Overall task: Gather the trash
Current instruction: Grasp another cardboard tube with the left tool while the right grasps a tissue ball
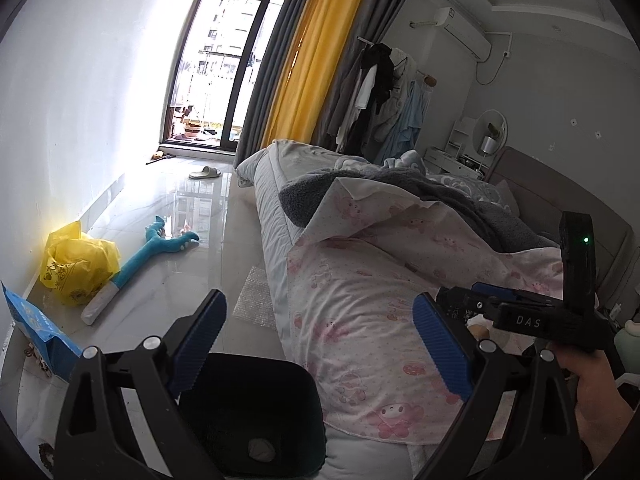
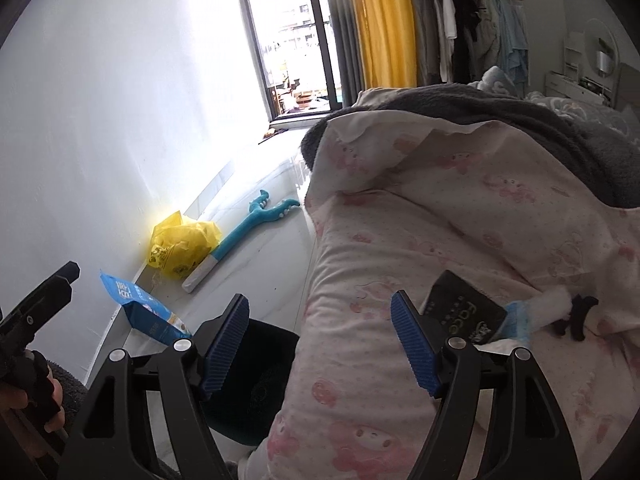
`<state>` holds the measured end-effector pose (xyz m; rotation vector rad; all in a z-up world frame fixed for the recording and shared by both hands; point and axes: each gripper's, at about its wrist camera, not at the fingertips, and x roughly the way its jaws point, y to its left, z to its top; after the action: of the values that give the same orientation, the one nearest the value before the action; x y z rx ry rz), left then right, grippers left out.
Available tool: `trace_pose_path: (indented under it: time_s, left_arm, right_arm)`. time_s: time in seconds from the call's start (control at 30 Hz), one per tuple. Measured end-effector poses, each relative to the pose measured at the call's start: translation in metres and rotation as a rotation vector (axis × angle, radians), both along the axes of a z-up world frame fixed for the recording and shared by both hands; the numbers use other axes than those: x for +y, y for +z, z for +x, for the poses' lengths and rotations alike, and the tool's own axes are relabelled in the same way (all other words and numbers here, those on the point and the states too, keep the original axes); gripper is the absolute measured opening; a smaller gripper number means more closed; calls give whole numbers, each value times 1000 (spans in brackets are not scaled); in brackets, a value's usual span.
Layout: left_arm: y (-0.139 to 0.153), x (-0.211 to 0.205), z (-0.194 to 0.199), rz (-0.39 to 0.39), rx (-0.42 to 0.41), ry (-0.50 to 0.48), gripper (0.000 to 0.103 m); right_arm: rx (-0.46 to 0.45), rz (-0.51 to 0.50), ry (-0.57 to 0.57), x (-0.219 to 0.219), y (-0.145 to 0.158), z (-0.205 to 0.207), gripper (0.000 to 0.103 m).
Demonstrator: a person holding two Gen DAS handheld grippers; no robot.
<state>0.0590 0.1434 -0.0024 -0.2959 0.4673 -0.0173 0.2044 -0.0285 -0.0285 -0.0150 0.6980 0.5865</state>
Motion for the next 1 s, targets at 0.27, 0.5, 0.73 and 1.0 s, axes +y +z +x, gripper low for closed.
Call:
trace_pose_path:
  time_s: [0.27, 0.5, 0.73, 1.0]
  left_arm:
    - [-6, -34, 16, 12, 21, -64, 96]
    - [-14, -57, 31, 18, 52, -104, 96]
    - [-23, -82, 45, -4, 82, -165, 96]
    - [-42, -109, 65, -109, 143, -258, 96]
  right_arm:
    - [-2, 41, -94, -57, -8, 13, 75]
    - [-8, 65, -114, -94, -14, 16, 74]
    - [48, 76, -108, -117, -32, 19, 62]
    - [107, 59, -60, -123, -50, 21, 48]
